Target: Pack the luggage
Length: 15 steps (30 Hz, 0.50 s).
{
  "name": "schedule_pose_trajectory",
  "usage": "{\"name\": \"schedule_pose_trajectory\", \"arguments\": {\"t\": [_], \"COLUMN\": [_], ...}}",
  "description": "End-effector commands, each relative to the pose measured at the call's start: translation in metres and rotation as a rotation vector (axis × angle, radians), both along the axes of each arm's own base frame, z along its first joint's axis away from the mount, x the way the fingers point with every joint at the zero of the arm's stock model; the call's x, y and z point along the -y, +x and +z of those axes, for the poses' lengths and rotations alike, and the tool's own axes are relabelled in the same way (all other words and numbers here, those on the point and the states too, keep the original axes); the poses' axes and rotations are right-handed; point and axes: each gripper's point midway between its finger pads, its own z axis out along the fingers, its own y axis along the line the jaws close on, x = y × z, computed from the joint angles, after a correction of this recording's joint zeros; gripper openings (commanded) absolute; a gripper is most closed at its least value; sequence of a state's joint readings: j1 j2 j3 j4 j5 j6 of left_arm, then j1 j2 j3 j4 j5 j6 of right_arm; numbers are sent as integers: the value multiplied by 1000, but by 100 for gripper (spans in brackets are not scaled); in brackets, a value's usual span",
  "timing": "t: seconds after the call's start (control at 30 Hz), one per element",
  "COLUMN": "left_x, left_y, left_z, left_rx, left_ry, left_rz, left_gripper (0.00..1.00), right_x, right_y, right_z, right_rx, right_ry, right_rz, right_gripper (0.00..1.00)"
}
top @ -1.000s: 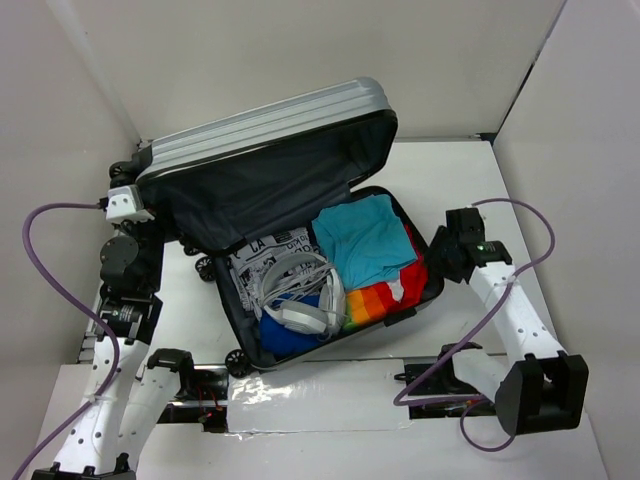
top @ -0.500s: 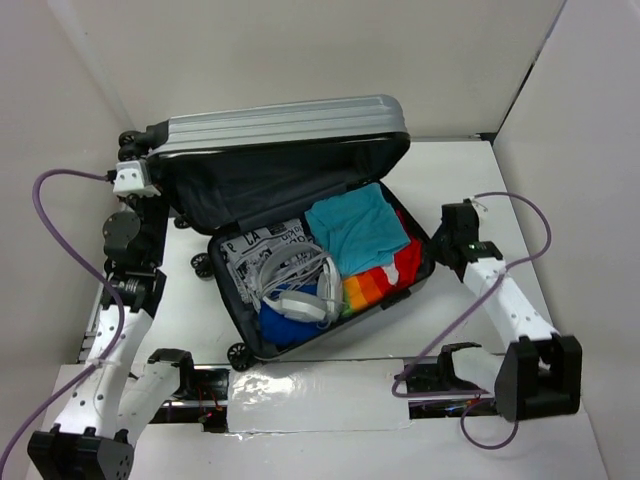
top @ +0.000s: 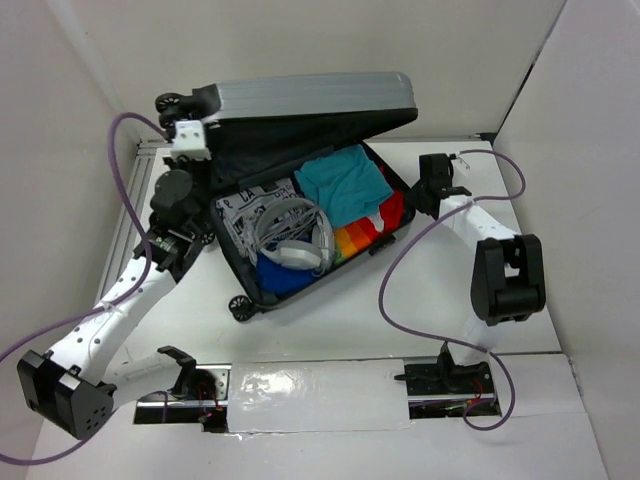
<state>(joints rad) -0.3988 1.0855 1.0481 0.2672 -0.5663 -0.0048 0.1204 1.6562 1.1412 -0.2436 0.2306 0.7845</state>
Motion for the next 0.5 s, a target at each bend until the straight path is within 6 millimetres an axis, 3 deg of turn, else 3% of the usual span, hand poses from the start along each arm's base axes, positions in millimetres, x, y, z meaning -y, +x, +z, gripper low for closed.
{"name": "schedule_pose_trajectory", "arguments": {"t": [0.0, 0.1, 0.23, 0.3, 0.33, 0.47], "left_x": [128, 135, 131, 138, 138, 149], "left_y": [-42, -63, -81, -95, -100, -125], "left_z": [6, -8, -64, -80, -96, -121], "left_rx": [6, 16, -100, -131, -162, -220], "left_ry": [-165, -120, -119, -116, -115, -120], "left_rz": [-501, -529, -518, -559, -558, -632], "left_gripper": [0, 0, 0, 0, 0, 0], "right_x": [-57, -66, -77, -78, -81, -79], "right_y": [66, 65, 59, 53, 52, 45], "right_z": [53, 43, 36, 24, 30, 19], "right_rx": [274, 224, 188, 160, 174, 142], "right_ry": [364, 343, 340, 336, 342, 313], "right_rz": [-90, -20, 65, 78, 103, 146], "right_gripper": [0, 0, 0, 0, 0, 0]}}
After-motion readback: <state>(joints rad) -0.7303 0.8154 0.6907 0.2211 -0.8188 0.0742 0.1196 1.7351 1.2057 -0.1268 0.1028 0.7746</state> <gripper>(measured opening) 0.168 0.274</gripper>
